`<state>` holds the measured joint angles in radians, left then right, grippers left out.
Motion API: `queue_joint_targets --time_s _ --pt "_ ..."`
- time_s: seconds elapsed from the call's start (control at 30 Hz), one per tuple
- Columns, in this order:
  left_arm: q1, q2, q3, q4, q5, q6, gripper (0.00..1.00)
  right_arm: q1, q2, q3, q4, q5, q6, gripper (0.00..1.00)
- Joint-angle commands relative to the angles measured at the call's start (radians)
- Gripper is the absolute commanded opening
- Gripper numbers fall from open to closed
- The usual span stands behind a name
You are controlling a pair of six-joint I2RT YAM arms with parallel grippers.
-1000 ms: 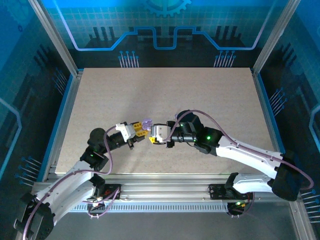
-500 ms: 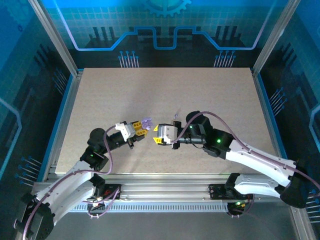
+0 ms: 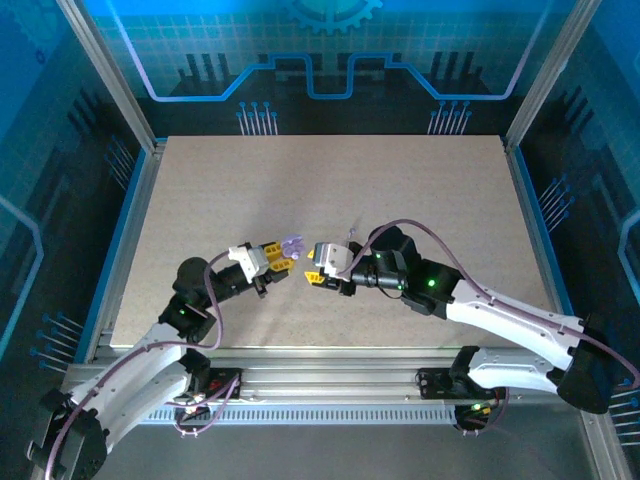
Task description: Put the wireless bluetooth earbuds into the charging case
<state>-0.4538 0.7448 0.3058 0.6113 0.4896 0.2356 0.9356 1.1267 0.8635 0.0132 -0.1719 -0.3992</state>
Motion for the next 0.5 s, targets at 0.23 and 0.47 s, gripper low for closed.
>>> queue_joint_targets --time_s 0.23,0.47 --pt "0.0 -0.006 0.009 0.013 -0.004 -0.001 0.12 -0.001 0.018 0.008 0.086 -0.003 0.022 0.37" --pt "0.0 -0.003 0.008 0.015 -0.003 -0.003 0.12 -0.003 0.045 0.011 0.111 -0.026 0.032 0.36"
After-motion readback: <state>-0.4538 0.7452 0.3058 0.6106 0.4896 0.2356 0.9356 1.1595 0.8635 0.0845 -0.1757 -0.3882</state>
